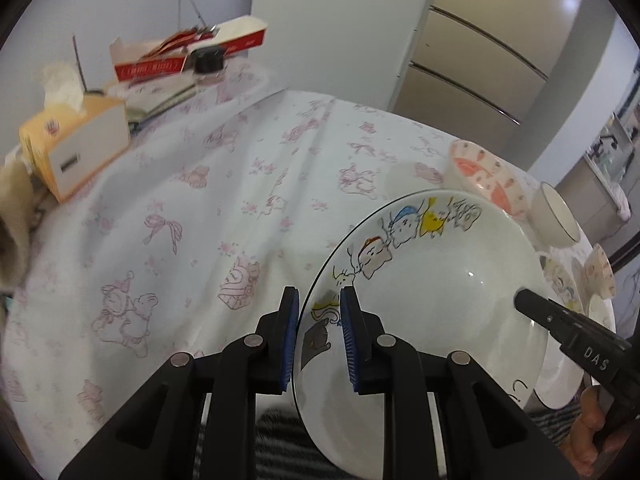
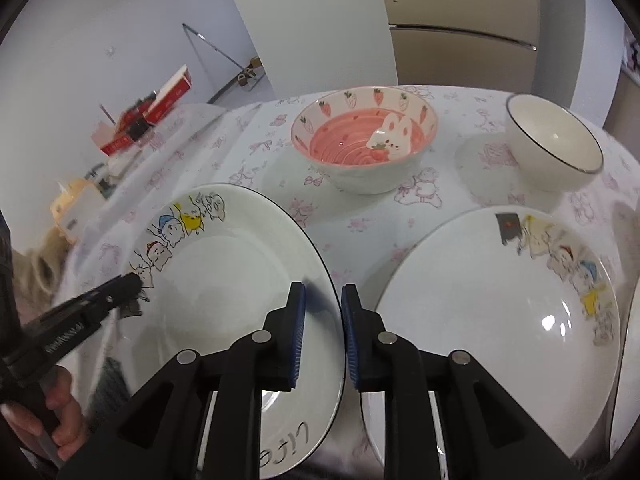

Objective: Organize plates and bowls

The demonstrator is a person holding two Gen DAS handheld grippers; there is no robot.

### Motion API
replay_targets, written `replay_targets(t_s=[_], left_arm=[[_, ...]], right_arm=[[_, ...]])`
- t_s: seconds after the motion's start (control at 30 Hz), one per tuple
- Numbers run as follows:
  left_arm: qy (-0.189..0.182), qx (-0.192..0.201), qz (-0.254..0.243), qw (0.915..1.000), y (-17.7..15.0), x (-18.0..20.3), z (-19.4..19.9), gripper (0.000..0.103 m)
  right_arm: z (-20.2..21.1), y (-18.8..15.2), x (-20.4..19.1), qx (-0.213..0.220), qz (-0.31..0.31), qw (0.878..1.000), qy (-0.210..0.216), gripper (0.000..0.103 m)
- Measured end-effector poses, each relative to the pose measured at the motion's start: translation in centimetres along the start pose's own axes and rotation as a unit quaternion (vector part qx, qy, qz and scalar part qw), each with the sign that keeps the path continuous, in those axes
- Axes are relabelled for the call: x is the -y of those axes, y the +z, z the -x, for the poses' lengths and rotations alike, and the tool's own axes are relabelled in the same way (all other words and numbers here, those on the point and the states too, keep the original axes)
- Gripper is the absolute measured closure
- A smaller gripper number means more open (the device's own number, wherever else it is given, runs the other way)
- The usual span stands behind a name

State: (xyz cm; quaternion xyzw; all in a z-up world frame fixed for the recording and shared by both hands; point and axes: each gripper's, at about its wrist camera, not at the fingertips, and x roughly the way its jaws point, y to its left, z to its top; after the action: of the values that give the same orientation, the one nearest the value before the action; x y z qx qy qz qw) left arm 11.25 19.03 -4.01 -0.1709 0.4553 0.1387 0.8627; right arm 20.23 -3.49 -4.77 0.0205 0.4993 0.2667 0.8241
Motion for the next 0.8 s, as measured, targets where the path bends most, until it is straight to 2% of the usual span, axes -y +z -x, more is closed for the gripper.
replay_targets(t_s=[0.1, 0.2, 0.3, 0.43, 0.6, 0.8], left_arm=[[-0.011, 0.001, -0.012, 0.9999, 0.2, 1.5, 1.0, 0.081], [-0.01, 0.0, -0.032, 0.9994, 0.0, 3.6, 0.8, 0.081], [-0.04, -0.023, -0.023, 0.9987, -0.3, 5.1, 0.0, 0.081], [-0.056, -0.031, -0.044, 0.997, -0.6, 7.9, -0.5, 0.081], [-0.067, -0.04, -0.07, 0.9945, -0.8, 11.6, -1.4, 0.081], [-0.064, -0.051, -0.091, 0.9925, -1.1, 14.8, -3.0, 0.081]], right_arm=[[1.4, -0.1, 1.1, 0.001, -0.018, 1.0, 0.011, 0.081], [2.5, -0.3, 2.2, 0.014, -0.023, 1.0, 0.001, 0.081], [3.3, -0.8, 3.9, 0.017, -0.038, 0.999, -0.011, 0.081], [5.0, -1.3, 6.8, 0.02, -0.065, 0.998, -0.013, 0.082], [6.5, -1.7, 9.8, 0.038, -0.088, 0.995, -0.043, 0.082], [6.8, -1.6, 13.4, 0.039, -0.115, 0.991, -0.048, 0.082]])
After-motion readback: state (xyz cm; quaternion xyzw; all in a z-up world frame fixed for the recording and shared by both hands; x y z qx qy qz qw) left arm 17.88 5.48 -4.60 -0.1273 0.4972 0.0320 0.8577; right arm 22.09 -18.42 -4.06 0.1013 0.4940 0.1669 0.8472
